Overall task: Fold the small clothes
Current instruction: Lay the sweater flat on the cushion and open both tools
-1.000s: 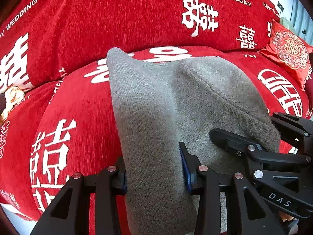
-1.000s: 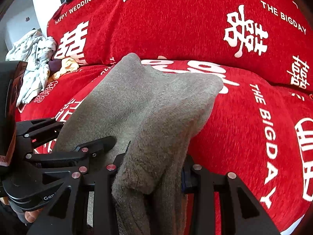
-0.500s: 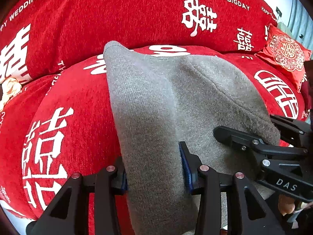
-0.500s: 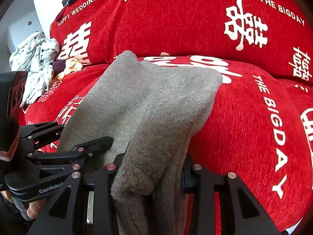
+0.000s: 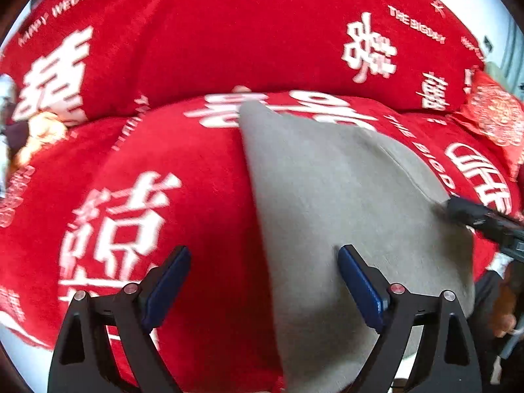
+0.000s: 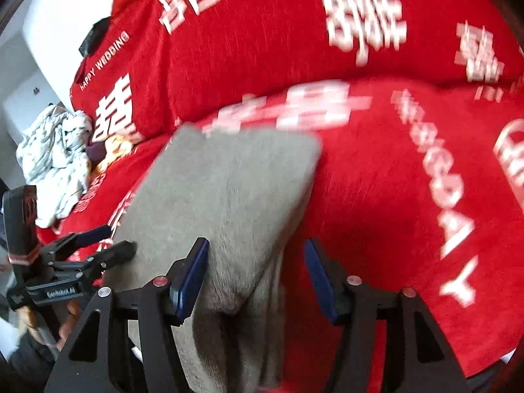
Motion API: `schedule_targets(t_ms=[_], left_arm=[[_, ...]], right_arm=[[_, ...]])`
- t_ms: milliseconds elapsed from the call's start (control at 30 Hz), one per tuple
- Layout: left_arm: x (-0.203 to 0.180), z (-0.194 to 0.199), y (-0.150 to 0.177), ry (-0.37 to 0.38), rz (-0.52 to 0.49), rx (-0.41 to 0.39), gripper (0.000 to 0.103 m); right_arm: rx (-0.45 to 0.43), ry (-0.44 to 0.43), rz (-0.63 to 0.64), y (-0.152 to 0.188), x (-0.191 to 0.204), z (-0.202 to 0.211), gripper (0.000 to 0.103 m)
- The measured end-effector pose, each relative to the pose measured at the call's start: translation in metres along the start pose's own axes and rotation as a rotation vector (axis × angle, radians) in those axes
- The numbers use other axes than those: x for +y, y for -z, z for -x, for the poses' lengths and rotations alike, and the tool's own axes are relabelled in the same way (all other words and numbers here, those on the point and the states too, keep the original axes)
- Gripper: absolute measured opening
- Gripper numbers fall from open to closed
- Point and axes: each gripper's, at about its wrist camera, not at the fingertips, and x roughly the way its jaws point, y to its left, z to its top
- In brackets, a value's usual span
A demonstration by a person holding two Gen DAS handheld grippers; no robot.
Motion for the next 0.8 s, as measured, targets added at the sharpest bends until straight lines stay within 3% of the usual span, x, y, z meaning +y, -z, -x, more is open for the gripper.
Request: schedule_targets(t_ms=[100,200,300,400,533,600,700,800], left_arm=[[-0.006,-0.008,-0.018,-0.062,-0.016,0.018,0.092],[-0.017,-0.031,-0.039,-0.131,-0.046,0.065,0.092],[-0.018,-0.053,-0.052,-0.159,-0.042,0.131,0.092],[-0.019,-0.068,-0.057,-0.170,-0.066,0.162,0.092],[-0.020,-0.063,-0.057,-0.180,-0.057,0.162,0.092],[-0.023,-0.052,-0.053,-0.188,-0.060,0.145,0.092],[-0.025,-0.038,-0.042,-0.179,-0.062,0.127,0.092],[-0.027,-0.029,-0.030,-0.184,-0.059,0.110,0.092]], right_arm=[[-0.022,-0.023,0.092,-0.018,0.022,0.000,0.065],[0.055,-0.086,0.131,-0.033,0.035,-0.029,0.064],[0.151,-0.031,0.102,-0.040,0.024,-0.071,0.064],[0.159,-0.016,0.088,-0.043,0.011,-0.086,0.064],[0.149,0.013,0.098,-0.045,0.013,-0.066,0.064],[0.098,-0.029,0.148,-0.036,0.024,-0.038,0.064],[0.057,-0.091,0.250,-0.007,0.045,-0.002,0.064],[0.088,-0.110,0.305,0.020,0.053,0.002,0.064]])
